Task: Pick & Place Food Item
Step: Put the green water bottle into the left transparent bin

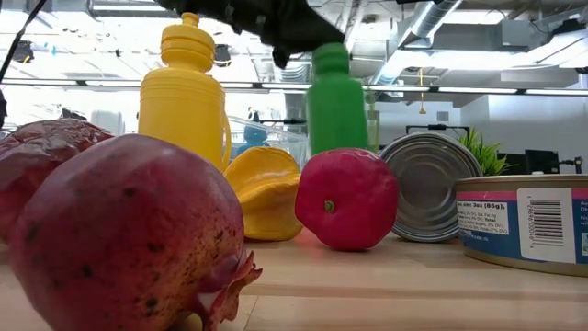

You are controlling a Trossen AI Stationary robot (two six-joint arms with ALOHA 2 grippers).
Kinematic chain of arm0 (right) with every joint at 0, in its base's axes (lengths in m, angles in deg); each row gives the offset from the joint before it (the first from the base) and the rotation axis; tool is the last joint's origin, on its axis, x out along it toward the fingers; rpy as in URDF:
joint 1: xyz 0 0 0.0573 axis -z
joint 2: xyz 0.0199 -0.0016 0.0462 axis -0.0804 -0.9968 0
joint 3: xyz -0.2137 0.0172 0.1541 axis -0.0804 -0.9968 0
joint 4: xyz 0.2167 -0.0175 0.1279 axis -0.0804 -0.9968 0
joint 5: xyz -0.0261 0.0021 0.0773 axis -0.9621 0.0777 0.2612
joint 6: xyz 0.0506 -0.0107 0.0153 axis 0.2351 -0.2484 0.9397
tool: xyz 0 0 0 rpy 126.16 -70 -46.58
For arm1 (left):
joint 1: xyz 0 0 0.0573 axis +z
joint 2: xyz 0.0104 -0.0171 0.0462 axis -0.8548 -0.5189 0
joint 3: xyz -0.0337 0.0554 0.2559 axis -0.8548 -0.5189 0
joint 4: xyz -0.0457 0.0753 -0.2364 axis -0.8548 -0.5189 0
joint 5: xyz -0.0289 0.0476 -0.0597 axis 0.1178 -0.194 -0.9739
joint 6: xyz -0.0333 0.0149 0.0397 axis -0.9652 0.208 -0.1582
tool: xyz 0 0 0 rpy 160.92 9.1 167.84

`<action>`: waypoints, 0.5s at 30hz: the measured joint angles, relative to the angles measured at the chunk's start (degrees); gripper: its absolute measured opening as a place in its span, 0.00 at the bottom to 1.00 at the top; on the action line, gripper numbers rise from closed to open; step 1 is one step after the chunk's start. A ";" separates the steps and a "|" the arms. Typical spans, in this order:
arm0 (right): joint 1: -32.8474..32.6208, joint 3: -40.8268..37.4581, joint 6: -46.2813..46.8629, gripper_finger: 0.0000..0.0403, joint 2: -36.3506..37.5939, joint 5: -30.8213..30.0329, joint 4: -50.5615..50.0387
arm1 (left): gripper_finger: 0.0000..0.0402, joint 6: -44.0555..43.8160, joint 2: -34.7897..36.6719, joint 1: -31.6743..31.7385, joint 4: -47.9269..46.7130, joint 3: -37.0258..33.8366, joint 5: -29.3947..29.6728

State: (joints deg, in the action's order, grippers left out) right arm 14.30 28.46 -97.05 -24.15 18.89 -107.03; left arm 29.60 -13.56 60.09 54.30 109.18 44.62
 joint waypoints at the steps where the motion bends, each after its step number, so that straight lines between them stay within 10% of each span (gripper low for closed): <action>1: 0.06 0.00 0.01 0.78 0.00 0.00 0.01 | 0.12 -0.10 1.12 0.25 -0.40 0.13 0.63; 15: 3.78 0.00 0.13 0.78 -0.02 -0.01 1.76 | 0.11 4.40 21.49 7.59 -6.72 0.62 20.06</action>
State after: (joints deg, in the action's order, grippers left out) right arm 18.08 28.46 -96.92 -24.17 18.88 -105.27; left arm 33.99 7.93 67.69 47.57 109.81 64.68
